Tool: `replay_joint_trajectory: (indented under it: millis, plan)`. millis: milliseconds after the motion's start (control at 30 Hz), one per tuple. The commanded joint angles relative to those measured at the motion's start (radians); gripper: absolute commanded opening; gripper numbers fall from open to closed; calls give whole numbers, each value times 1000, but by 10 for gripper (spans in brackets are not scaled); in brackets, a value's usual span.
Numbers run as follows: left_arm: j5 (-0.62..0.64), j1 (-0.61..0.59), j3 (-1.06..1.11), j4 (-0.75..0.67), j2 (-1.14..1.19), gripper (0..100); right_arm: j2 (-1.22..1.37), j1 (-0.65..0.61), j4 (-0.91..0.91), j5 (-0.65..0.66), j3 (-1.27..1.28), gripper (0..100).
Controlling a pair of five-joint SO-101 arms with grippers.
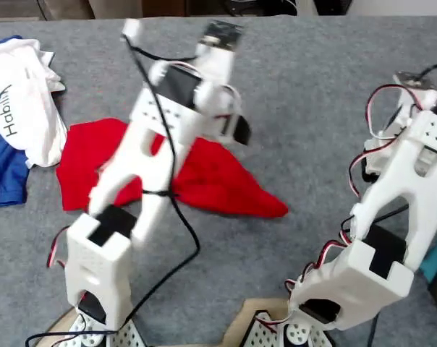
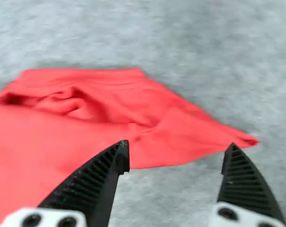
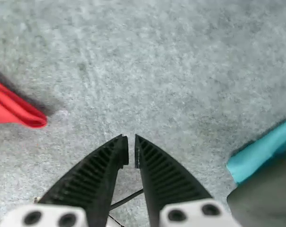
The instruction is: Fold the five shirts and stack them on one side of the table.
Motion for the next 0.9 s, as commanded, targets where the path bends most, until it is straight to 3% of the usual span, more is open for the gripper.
replay_joint_trajectory:
  millis: [0, 133, 233, 367, 500, 633, 867]
  plan:
    - [-75, -137, 103, 11, -119, 324, -68, -61, 20, 8, -1, 41]
    - [-224, -261, 423, 11, -248, 324, -68, -154, 23, 12, 28, 41]
    - [-269, -358, 626, 3, -346, 324, -68, -219, 21, 12, 71, 41]
    - [-249, -477, 815, -21, -437, 324, -67, -275, 21, 9, 91, 41]
    - [-114, -605, 1010, -143, -499, 324, -67, -318, 21, 8, 91, 41]
    - [-133, -729, 1154, -239, -536, 324, -67, -335, 21, 8, 91, 41]
    - [-133, -726, 1304, -282, -539, 324, -67, -334, 23, 12, 249, 41]
